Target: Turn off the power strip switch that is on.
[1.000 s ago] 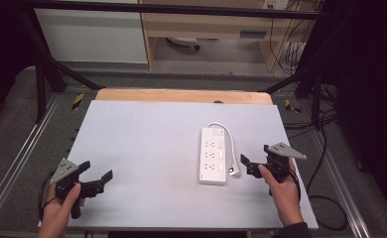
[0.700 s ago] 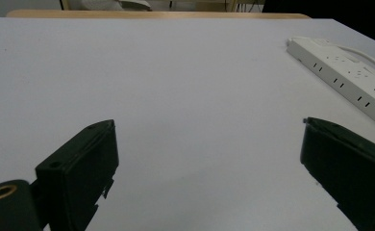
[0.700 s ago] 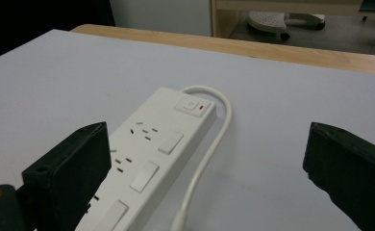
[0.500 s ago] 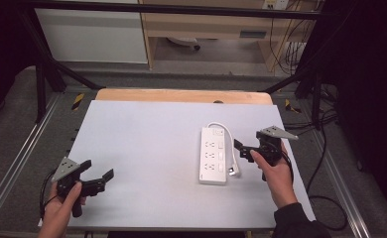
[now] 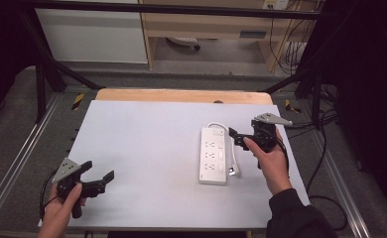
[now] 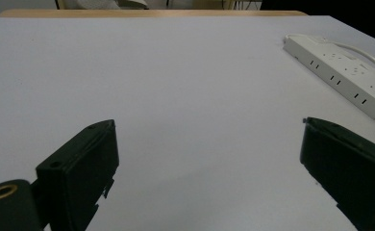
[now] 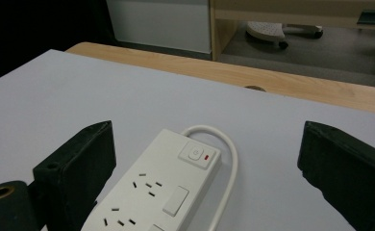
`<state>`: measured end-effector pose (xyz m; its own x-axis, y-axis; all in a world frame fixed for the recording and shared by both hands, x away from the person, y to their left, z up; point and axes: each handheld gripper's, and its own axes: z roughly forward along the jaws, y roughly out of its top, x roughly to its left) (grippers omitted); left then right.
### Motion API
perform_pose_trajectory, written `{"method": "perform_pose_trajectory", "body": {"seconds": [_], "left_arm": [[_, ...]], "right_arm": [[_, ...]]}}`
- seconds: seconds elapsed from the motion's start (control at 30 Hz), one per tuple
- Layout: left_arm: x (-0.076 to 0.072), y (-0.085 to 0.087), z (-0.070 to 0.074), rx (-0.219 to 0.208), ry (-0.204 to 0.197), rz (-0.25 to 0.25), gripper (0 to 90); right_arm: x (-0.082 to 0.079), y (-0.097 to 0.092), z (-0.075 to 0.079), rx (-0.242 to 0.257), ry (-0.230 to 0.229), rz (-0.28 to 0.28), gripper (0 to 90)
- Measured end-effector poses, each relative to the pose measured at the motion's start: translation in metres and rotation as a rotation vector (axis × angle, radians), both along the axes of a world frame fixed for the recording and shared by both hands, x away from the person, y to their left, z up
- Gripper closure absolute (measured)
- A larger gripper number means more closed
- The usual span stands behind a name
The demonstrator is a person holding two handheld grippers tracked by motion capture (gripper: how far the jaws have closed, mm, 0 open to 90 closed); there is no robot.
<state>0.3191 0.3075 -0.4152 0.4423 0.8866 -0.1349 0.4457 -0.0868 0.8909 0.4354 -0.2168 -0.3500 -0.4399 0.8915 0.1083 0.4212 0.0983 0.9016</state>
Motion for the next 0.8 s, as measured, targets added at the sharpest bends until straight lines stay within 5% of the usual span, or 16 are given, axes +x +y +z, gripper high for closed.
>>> {"method": "perform_pose_trajectory", "body": {"seconds": [0.33, 0.8], "left_arm": [[0.0, -0.001, 0.0, -0.001, 0.001, -0.005, 6.1], [0.001, -0.002, -0.001, -0.001, 0.001, -0.008, 6.1]], "right_arm": [[0.007, 0.001, 0.006, -0.003, -0.011, -0.008, 15.4], [0.016, 0.011, 0.007, -0.056, -0.033, 0.024, 56.3]]}}
